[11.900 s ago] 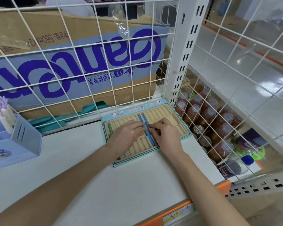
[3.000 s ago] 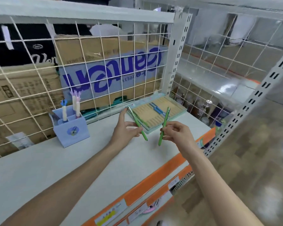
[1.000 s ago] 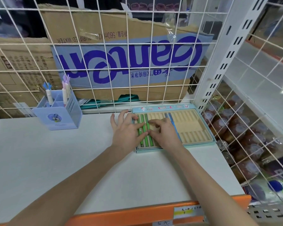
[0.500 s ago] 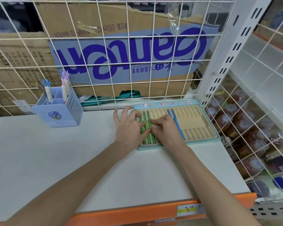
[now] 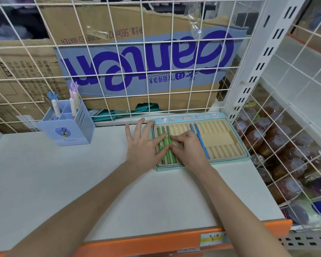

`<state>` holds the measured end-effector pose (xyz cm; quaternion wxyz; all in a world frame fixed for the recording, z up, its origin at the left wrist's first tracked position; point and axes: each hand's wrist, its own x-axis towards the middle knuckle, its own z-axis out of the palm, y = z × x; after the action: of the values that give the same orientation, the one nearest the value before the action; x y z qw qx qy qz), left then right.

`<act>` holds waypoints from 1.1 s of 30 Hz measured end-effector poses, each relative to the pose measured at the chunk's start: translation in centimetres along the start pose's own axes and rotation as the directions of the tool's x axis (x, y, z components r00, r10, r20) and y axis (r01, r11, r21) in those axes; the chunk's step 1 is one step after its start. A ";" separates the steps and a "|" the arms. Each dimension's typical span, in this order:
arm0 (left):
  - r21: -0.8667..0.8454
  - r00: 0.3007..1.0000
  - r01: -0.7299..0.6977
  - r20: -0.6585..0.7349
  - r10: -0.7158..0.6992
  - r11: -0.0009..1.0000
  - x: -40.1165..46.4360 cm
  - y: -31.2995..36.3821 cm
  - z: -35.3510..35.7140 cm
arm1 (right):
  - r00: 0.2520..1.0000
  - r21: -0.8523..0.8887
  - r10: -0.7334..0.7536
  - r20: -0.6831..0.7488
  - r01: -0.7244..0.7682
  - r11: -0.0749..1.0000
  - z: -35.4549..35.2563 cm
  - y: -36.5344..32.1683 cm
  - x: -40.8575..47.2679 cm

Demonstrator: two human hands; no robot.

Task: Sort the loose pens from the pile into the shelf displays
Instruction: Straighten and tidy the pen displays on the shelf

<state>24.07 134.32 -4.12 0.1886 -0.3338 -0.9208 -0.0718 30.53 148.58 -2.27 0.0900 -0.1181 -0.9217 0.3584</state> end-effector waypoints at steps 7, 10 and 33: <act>0.044 0.998 -0.023 -0.053 0.025 0.999 0.1 0.0 -0.1 | 1.000 -0.004 0.000 0.002 0.000 1.000 0.0 0.1 -0.1; 0.044 0.999 -0.024 -0.048 0.026 0.999 0.0 -0.2 0.2 | 1.000 -0.042 -0.021 -0.001 0.021 0.999 0.1 0.1 -0.3; -0.009 0.998 0.013 -0.068 -0.014 1.000 -0.5 -0.3 1.0 | 0.952 -0.465 -0.264 -0.154 0.166 0.870 1.4 0.1 -0.9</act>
<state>23.96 134.04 -5.24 0.2181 -0.3258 -0.9157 -0.0884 31.02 147.54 -3.39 0.1979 -0.0694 -0.9715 0.1100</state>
